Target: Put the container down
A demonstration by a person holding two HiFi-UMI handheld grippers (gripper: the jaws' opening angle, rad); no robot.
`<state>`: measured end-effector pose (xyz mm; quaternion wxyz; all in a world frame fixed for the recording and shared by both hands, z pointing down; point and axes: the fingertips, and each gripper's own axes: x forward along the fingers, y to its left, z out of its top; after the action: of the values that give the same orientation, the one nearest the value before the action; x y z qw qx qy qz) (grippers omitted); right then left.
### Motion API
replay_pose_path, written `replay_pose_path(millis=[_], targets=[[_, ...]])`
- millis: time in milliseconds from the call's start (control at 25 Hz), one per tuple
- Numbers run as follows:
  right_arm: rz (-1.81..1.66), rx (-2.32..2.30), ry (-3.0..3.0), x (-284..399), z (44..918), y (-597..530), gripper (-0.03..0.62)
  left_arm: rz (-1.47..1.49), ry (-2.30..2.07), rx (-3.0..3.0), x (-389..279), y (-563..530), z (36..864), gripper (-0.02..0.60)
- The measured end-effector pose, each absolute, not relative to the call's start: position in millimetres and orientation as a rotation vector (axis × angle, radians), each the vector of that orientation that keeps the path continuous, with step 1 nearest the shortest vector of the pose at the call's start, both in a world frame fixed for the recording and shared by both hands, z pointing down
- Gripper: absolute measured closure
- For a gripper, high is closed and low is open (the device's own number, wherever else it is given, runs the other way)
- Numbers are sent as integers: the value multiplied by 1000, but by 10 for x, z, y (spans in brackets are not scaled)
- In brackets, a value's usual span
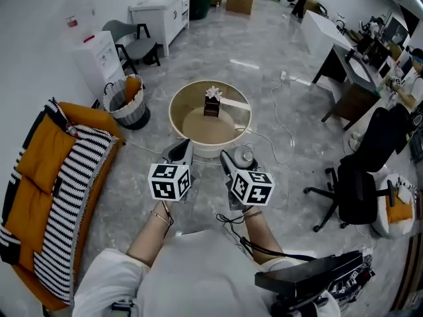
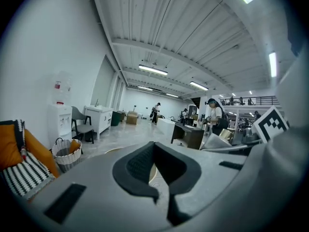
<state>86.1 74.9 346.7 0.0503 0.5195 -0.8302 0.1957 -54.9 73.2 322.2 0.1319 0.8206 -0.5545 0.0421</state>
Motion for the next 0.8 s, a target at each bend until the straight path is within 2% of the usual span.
replay_pose_path(millis=[800], targets=[[582, 1577, -2481, 853, 3589, -266, 247, 104, -1604, 2384, -563, -367, 3274, 574]])
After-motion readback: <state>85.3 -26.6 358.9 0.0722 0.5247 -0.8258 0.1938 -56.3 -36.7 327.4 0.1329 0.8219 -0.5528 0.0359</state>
